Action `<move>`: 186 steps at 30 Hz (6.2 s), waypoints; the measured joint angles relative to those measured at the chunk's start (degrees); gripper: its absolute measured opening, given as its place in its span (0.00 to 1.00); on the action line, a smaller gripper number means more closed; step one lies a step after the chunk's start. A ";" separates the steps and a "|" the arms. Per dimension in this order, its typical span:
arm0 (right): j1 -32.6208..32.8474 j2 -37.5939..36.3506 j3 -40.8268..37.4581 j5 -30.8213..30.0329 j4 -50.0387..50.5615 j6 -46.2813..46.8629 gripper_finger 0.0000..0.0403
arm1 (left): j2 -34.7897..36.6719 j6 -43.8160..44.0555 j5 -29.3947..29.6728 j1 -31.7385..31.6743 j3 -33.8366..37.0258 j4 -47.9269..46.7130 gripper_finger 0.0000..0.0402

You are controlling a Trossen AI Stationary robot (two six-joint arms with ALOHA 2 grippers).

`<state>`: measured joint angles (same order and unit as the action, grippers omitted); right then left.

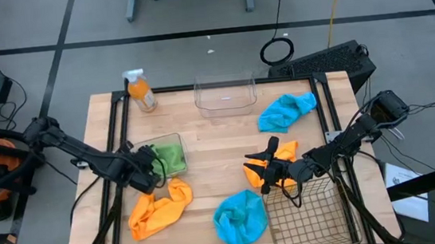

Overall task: Sort microfiber towel by color & place in baskets
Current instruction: Put the green microfiber towel into the bottom transparent bin, then put the top blue microfiber towel into the wire basket

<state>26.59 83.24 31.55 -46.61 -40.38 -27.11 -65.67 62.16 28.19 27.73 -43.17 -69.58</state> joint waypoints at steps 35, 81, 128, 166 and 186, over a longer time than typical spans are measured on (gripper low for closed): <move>0.02 0.00 0.00 0.17 1.54 0.78 0.30 | 0.26 4.09 3.48 0.14 -0.89 -2.02 0.15; -4.96 -12.42 12.28 -7.15 45.13 18.49 0.30 | 1.04 -23.06 30.82 0.00 -7.79 24.45 0.03; -59.83 -6.18 17.42 20.88 89.71 42.39 0.68 | -3.65 -59.61 18.44 -13.73 -4.92 53.73 0.03; -59.82 -10.51 22.25 31.35 99.49 48.24 0.08 | -3.65 -53.82 10.99 -13.55 -4.94 54.09 0.03; -47.95 -9.53 22.22 33.15 89.73 55.46 0.31 | -3.65 -53.56 11.01 -13.44 -4.94 54.10 0.03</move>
<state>-21.37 73.71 53.77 -13.46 49.35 28.34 -69.32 8.60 39.20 14.28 -48.12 -15.49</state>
